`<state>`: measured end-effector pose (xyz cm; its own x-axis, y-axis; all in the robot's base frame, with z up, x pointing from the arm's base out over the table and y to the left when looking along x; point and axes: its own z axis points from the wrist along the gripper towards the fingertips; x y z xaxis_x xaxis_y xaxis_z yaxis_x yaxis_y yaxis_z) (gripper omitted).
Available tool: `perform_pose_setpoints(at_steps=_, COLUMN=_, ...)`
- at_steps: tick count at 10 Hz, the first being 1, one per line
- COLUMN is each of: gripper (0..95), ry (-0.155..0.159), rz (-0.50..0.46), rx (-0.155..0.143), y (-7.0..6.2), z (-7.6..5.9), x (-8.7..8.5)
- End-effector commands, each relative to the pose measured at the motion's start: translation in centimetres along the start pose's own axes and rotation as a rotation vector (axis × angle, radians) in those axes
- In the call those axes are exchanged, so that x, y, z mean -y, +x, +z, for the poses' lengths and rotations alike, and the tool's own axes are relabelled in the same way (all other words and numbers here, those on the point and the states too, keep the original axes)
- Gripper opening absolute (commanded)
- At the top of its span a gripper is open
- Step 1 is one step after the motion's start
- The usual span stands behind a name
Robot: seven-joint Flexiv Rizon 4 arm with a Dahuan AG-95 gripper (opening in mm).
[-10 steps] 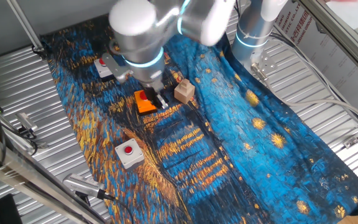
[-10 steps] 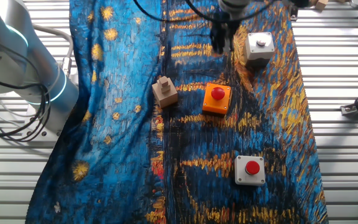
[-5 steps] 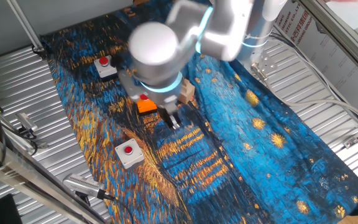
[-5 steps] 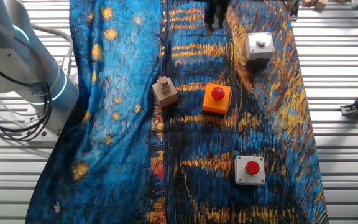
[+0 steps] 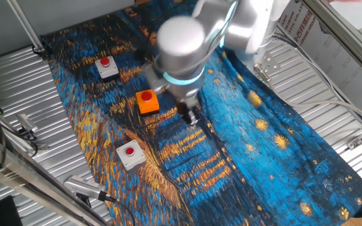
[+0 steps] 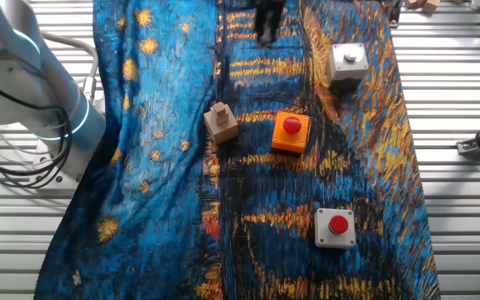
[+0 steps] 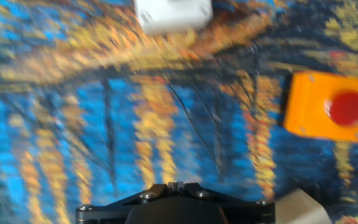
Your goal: Press three buttons from left to right in sequence
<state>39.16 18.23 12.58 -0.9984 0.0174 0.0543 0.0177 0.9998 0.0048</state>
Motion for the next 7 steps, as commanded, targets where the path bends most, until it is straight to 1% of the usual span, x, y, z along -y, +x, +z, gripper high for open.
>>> perform_pose_setpoints(at_steps=1, gripper=0.0, ry=0.004, rz=0.012, rx=-0.021, y=-2.5, z=-0.3, x=-0.7)
perform_pose_setpoints(at_steps=3, gripper=0.0, ry=0.001, rz=0.001, rx=-0.024, y=-5.4, z=-1.3, x=-0.5)
perform_pose_setpoints(at_steps=4, gripper=0.0, ry=-0.009, rz=-0.003, rx=-0.032, y=-7.0, z=-1.8, x=-0.2)
perform_pose_setpoints(at_steps=5, gripper=0.0, ry=-0.017, rz=-0.009, rx=-0.041, y=-9.1, z=-2.5, x=0.1)
perform_pose_setpoints(at_steps=6, gripper=0.0, ry=-0.019, rz=-0.016, rx=-0.05, y=-10.7, z=-3.1, x=0.3)
perform_pose_setpoints(at_steps=7, gripper=0.0, ry=-0.02, rz=-0.017, rx=-0.058, y=-11.8, z=-3.4, x=0.4)
